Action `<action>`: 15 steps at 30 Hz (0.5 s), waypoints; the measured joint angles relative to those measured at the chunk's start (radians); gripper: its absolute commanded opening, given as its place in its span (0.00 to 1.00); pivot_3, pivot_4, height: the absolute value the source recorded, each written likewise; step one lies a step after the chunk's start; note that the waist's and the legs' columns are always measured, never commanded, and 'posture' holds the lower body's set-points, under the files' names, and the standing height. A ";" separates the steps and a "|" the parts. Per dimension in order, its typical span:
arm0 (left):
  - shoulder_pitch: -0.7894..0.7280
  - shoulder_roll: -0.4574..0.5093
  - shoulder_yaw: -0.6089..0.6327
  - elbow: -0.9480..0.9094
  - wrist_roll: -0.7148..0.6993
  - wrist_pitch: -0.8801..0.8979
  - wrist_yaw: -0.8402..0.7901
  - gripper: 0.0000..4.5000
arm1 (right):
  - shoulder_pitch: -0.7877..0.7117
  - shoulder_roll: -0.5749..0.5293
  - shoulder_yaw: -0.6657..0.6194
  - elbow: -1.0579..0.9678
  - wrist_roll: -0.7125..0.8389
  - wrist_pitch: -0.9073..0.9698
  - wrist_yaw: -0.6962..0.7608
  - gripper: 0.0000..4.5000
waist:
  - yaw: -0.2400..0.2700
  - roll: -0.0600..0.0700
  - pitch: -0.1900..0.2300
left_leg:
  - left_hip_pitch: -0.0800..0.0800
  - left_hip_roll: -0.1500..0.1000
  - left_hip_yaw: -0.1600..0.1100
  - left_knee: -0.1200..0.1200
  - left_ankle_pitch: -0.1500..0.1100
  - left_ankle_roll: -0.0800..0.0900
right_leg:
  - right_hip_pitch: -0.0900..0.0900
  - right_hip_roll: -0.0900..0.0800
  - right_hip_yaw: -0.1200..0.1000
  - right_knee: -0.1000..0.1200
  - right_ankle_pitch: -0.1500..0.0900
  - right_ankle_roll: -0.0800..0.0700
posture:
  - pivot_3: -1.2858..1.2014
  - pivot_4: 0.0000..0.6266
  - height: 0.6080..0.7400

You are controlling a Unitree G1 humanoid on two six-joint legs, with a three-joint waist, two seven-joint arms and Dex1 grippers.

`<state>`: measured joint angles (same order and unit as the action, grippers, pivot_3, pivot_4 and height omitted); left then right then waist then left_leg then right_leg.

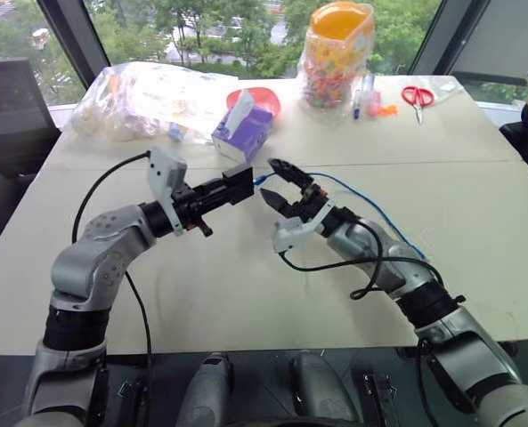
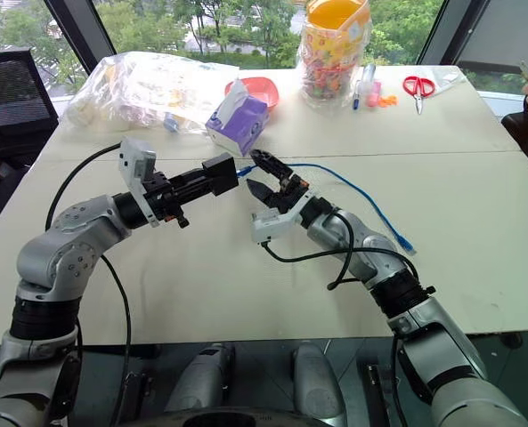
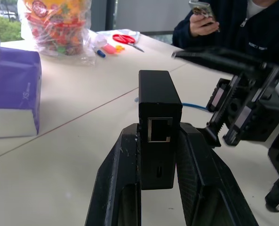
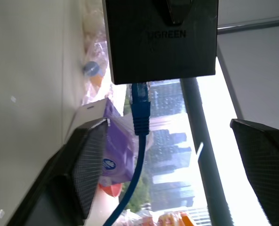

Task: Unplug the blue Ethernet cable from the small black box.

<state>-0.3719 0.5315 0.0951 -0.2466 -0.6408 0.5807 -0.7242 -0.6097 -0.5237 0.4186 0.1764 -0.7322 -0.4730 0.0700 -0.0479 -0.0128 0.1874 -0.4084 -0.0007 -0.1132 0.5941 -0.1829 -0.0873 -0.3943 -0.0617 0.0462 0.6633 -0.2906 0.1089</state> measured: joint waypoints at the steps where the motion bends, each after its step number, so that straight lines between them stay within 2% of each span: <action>1: 0.025 0.020 0.014 -0.001 0.000 -0.014 -0.021 0.09 | -0.005 -0.019 -0.002 0.001 0.082 -0.013 0.087 0.92 | 0.000 0.000 0.000 | 0.000 0.000 0.000 0.000 0.000 0.000 | 0.000 0.000 0.000 0.000 0.000 0.000 | 0.52 0.24 1.00; 7: 0.050 0.057 0.057 -0.006 -0.028 -0.039 -0.111 0.09 | -0.025 -0.055 -0.032 -0.005 0.585 0.109 0.601 0.92 | 0.005 -0.002 0.003 | 0.000 0.000 0.000 0.002 0.000 0.000 | 0.003 -0.001 -0.001 -0.002 -0.001 -0.001 | 0.52 0.24 1.00; 10: 0.052 0.081 0.060 -0.038 -0.080 -0.030 -0.172 0.09 | -0.062 -0.067 -0.084 -0.017 0.871 0.296 0.883 0.92 | 0.004 -0.003 0.005 | 0.000 0.000 0.000 0.002 0.000 0.000 | 0.004 -0.001 -0.001 -0.003 -0.001 -0.002 | 0.52 0.24 1.00; 13: 0.047 0.124 0.080 -0.043 -0.164 0.043 -0.216 0.09 | -0.147 -0.075 -0.120 0.013 1.046 0.506 1.092 0.92 | 0.000 -0.002 0.006 | 0.000 0.001 0.000 0.001 0.000 0.000 | 0.002 0.000 -0.001 -0.002 -0.001 -0.002 | 0.52 0.24 1.00; 15: 0.037 0.151 0.088 -0.044 -0.223 0.095 -0.246 0.09 | -0.222 -0.071 -0.151 0.057 1.123 0.636 1.182 0.92 | 0.000 -0.002 0.007 | 0.000 0.001 0.000 0.001 0.000 0.000 | 0.002 0.000 -0.001 -0.002 -0.001 -0.002 | 0.52 0.24 1.00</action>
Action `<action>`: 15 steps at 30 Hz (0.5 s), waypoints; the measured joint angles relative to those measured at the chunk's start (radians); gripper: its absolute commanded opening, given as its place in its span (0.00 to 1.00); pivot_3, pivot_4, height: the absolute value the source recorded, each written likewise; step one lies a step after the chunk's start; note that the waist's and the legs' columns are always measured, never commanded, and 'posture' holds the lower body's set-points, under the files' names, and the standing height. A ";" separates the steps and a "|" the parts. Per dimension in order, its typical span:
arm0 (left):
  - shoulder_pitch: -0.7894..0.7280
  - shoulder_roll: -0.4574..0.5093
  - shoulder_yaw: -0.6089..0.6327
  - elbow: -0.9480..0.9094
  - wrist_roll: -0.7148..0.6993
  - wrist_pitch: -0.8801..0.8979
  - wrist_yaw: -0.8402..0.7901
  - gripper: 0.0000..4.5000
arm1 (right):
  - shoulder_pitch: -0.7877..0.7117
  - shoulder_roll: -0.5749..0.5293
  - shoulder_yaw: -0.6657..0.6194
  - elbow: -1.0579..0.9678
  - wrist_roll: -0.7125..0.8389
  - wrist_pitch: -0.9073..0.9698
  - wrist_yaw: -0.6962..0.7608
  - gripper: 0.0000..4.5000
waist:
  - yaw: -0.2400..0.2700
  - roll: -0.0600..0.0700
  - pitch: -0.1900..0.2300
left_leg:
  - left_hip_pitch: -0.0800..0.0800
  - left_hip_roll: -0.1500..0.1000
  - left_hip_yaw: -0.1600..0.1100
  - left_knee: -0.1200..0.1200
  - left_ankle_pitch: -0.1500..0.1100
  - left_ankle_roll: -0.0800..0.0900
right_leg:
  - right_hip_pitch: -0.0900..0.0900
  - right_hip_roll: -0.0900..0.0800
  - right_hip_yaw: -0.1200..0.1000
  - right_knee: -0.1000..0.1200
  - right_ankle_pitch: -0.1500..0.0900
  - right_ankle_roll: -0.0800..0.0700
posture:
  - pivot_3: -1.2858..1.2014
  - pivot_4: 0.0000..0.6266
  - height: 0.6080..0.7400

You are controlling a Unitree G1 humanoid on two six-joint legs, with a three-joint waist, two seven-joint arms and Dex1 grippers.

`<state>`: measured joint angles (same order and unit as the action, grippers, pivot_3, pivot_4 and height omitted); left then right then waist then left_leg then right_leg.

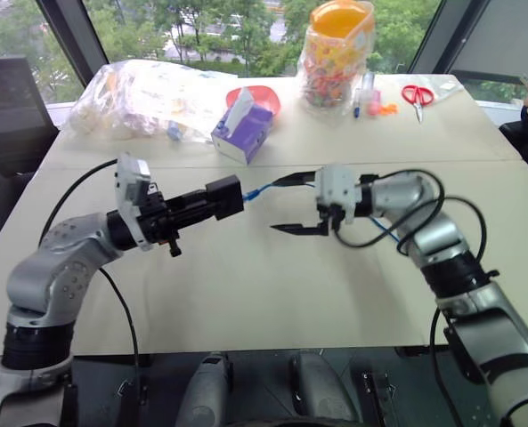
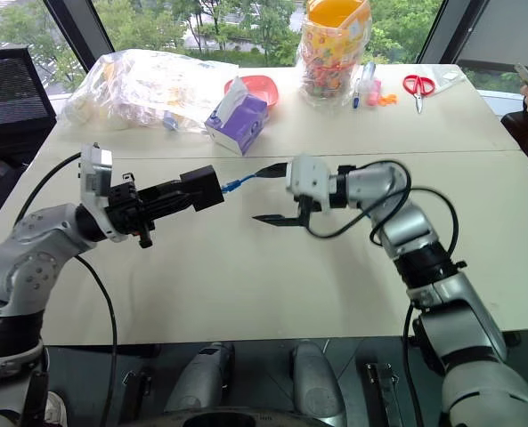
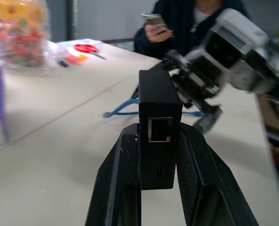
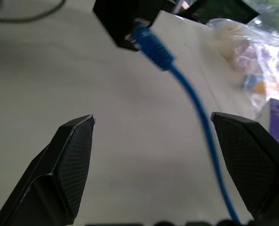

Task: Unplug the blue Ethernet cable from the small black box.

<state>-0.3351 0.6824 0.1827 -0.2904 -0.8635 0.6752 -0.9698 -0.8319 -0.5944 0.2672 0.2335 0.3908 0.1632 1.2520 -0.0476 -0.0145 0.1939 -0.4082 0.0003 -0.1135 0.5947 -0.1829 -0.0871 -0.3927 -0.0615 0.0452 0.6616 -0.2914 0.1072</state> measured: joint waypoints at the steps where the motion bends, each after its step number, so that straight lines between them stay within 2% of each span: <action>1: -0.006 0.010 0.002 0.001 -0.020 0.019 -0.013 0.09 | -0.032 0.002 -0.015 0.011 0.029 0.055 0.033 0.92 | 0.002 0.000 0.000 | 0.000 0.000 0.000 -0.001 0.000 0.000 | 0.000 0.000 0.000 0.000 0.000 0.000 | 0.52 0.24 1.00; 8: -0.032 0.047 0.029 0.057 -0.056 0.064 -0.049 0.09 | -0.089 0.014 -0.040 0.019 0.129 0.326 0.178 0.92 | 0.005 0.000 0.000 | -0.002 0.000 0.000 -0.002 0.000 0.000 | -0.002 0.000 -0.001 -0.003 0.000 0.002 | 0.52 0.24 1.00; 15: -0.052 0.053 0.034 0.063 -0.065 0.082 -0.059 0.09 | -0.068 0.057 -0.039 -0.004 0.143 0.425 0.205 0.92 | 0.001 0.000 0.000 | -0.002 0.000 0.001 -0.003 0.000 0.000 | -0.002 0.000 0.000 -0.003 0.000 0.002 | 0.52 0.24 1.00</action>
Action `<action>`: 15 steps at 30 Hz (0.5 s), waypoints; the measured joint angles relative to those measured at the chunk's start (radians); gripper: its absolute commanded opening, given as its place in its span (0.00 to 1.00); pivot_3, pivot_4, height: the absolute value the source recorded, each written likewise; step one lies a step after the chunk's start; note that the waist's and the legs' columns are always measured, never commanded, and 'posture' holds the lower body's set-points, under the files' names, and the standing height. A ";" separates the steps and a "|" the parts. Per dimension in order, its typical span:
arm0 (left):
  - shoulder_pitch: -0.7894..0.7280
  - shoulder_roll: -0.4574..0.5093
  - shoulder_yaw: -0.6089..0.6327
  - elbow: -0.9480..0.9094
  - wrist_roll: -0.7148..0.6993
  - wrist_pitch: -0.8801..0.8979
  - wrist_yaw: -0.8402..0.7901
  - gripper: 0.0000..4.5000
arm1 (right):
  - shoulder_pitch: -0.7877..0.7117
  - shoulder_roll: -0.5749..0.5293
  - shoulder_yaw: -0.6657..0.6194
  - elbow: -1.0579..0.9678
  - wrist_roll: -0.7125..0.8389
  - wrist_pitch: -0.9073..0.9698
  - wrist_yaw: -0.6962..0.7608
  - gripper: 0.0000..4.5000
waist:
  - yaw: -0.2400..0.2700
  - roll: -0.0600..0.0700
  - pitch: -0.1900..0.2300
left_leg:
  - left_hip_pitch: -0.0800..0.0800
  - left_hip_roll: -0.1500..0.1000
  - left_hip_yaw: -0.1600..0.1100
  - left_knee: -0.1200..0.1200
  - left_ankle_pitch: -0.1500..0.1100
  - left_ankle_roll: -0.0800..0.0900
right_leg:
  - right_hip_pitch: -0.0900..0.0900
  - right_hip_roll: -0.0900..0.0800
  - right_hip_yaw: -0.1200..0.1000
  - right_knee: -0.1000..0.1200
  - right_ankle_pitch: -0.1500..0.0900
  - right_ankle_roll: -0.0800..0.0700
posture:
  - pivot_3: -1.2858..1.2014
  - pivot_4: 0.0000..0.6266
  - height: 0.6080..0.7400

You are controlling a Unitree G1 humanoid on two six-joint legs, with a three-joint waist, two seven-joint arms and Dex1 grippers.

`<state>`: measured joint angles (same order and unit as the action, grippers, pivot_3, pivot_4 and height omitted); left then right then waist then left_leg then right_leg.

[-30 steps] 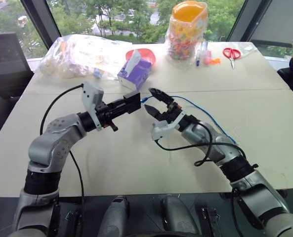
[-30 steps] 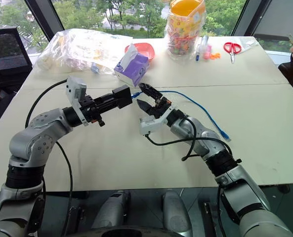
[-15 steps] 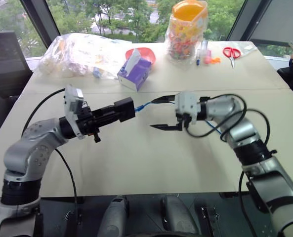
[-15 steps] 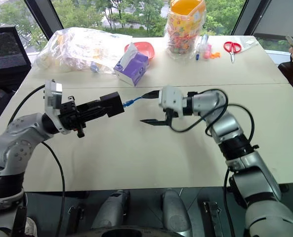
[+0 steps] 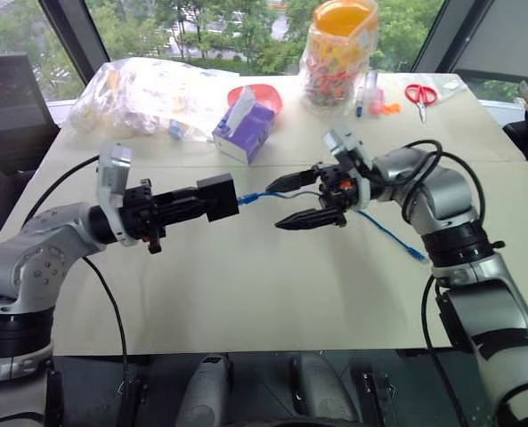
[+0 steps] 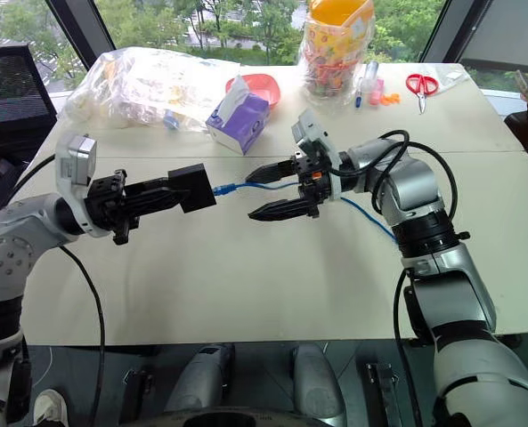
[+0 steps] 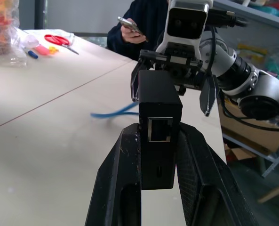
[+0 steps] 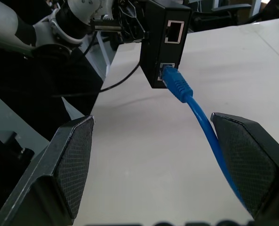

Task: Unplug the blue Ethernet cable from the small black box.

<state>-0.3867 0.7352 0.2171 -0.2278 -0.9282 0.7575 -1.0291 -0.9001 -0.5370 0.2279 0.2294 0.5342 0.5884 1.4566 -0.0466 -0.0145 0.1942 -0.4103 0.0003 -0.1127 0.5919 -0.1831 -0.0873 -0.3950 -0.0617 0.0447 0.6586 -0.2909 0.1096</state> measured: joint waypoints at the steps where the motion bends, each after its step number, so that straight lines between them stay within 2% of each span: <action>1: 0.000 0.000 0.001 0.000 0.000 0.001 -0.003 0.09 | 0.001 0.013 0.000 -0.003 0.000 0.009 -0.006 0.92 | 0.000 0.000 0.000 | 0.000 0.000 0.000 0.000 0.000 0.000 | 0.000 0.000 0.000 0.000 0.000 0.000 | 0.52 0.24 1.00; 15: 0.000 0.000 0.006 -0.001 -0.027 0.021 -0.010 0.09 | -0.016 0.131 -0.022 0.024 0.004 0.073 -0.063 0.92 | 0.002 0.000 0.000 | 0.000 0.000 0.000 0.000 0.000 0.000 | 0.000 0.000 0.000 0.000 0.000 0.000 | 0.52 0.24 1.00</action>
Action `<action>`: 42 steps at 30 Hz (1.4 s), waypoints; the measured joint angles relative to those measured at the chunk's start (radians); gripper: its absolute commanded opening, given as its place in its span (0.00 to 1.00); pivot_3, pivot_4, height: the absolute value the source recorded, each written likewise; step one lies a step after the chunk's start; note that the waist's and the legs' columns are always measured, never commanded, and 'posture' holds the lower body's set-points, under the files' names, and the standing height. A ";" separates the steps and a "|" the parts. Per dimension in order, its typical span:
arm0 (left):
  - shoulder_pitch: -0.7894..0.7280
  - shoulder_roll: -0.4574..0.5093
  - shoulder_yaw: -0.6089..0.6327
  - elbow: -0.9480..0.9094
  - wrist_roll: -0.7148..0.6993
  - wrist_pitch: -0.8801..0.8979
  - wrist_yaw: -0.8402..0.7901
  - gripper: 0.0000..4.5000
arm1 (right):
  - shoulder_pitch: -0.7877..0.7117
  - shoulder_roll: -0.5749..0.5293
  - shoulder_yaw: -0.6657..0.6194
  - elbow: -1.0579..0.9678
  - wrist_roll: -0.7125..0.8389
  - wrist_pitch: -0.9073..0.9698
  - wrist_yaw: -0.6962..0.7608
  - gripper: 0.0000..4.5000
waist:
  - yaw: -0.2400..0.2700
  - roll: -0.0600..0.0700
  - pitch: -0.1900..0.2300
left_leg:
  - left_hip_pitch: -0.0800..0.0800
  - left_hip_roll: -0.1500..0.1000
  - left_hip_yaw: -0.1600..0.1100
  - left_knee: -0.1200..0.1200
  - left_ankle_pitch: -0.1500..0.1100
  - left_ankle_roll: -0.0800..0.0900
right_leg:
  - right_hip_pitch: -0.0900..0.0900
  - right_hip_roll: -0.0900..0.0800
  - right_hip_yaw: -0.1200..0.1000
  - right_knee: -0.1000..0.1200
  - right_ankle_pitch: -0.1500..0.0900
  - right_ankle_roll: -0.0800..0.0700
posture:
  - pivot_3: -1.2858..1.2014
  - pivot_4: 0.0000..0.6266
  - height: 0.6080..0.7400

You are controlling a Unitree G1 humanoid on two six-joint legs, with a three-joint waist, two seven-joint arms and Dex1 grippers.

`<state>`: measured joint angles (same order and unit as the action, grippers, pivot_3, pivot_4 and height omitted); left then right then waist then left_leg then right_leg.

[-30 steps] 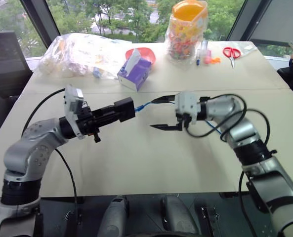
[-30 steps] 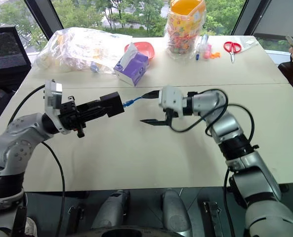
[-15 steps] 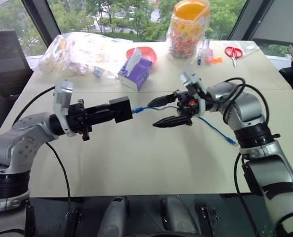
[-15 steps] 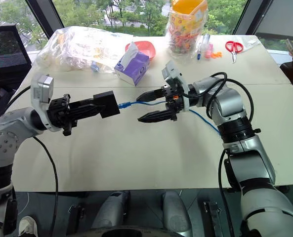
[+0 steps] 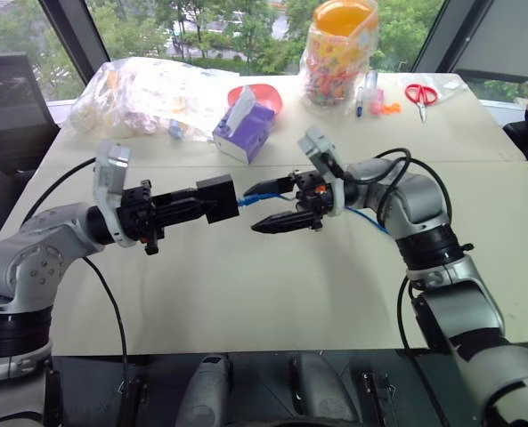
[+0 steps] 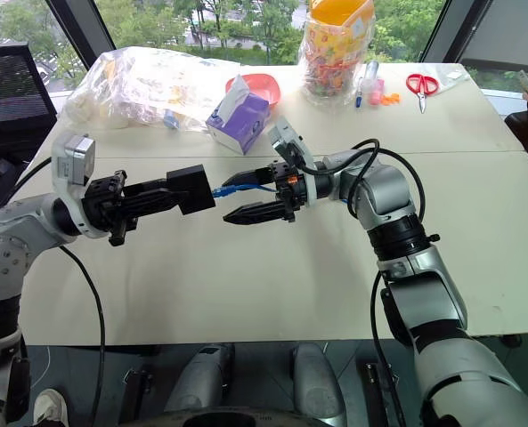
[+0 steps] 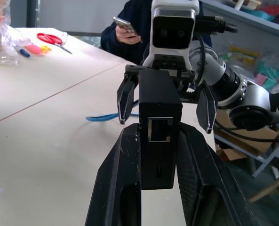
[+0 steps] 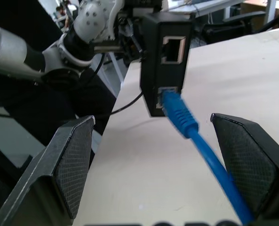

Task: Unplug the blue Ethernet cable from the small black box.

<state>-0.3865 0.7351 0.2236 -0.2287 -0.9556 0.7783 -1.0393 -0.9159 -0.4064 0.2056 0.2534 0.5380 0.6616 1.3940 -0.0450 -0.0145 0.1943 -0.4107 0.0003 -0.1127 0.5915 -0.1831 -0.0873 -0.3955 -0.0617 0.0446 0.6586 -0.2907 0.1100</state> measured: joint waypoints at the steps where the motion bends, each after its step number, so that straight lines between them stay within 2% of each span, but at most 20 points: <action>1: 0.000 0.000 0.000 0.000 0.000 0.000 0.000 0.09 | -0.004 0.007 -0.007 0.007 0.004 0.008 -0.007 0.86 | 0.000 0.000 0.000 | 0.000 0.000 0.000 0.000 0.000 0.000 | 0.000 0.000 0.000 0.000 0.000 0.000 | 0.52 0.24 1.00; 4: 0.000 0.000 0.000 0.000 -0.001 0.000 0.001 0.09 | -0.004 0.018 -0.021 0.013 0.008 0.018 -0.018 0.63 | 0.000 0.000 0.000 | 0.000 0.000 0.000 0.000 0.000 0.000 | 0.000 0.000 0.000 0.000 0.000 0.000 | 0.52 0.24 1.00; 8: 0.000 0.000 0.000 0.000 -0.005 0.000 0.001 0.09 | -0.004 0.027 -0.022 0.013 0.006 0.020 -0.022 0.20 | 0.000 0.000 0.000 | 0.000 0.000 0.000 0.000 0.000 0.000 | 0.000 0.000 0.000 0.000 0.000 0.000 | 0.52 0.24 1.00; 22: 0.000 -0.001 0.000 -0.001 -0.017 0.002 0.019 0.09 | -0.004 0.030 -0.014 0.013 -0.017 0.017 -0.019 0.20 | 0.000 0.000 0.000 | 0.000 0.000 0.000 0.000 0.000 0.000 | 0.000 0.000 0.000 0.000 0.000 0.000 | 0.52 0.24 1.00; 25: 0.000 -0.001 0.000 0.000 -0.018 0.002 0.019 0.09 | -0.004 0.031 -0.014 0.013 -0.022 0.016 -0.017 0.01 | 0.000 0.000 0.000 | 0.000 0.000 0.000 0.000 0.000 0.000 | 0.000 0.000 0.000 0.000 0.000 0.000 | 0.52 0.24 1.00; 42: 0.055 0.015 0.014 -0.036 -0.028 -0.001 0.019 0.09 | -0.004 0.029 0.008 0.053 -0.030 0.005 0.020 0.01 | 0.000 0.000 0.000 | 0.000 0.000 0.000 0.000 0.000 0.000 | 0.000 0.000 0.000 0.000 0.000 0.000 | 0.52 0.24 1.00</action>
<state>-0.3311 0.7505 0.2372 -0.2652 -0.9832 0.7774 -1.0207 -0.9198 -0.3778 0.2138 0.3067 0.5080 0.6667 1.4141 -0.0452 -0.0145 0.1942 -0.4107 0.0003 -0.1126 0.5913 -0.1832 -0.0874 -0.3957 -0.0618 0.0447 0.6586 -0.2908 0.1098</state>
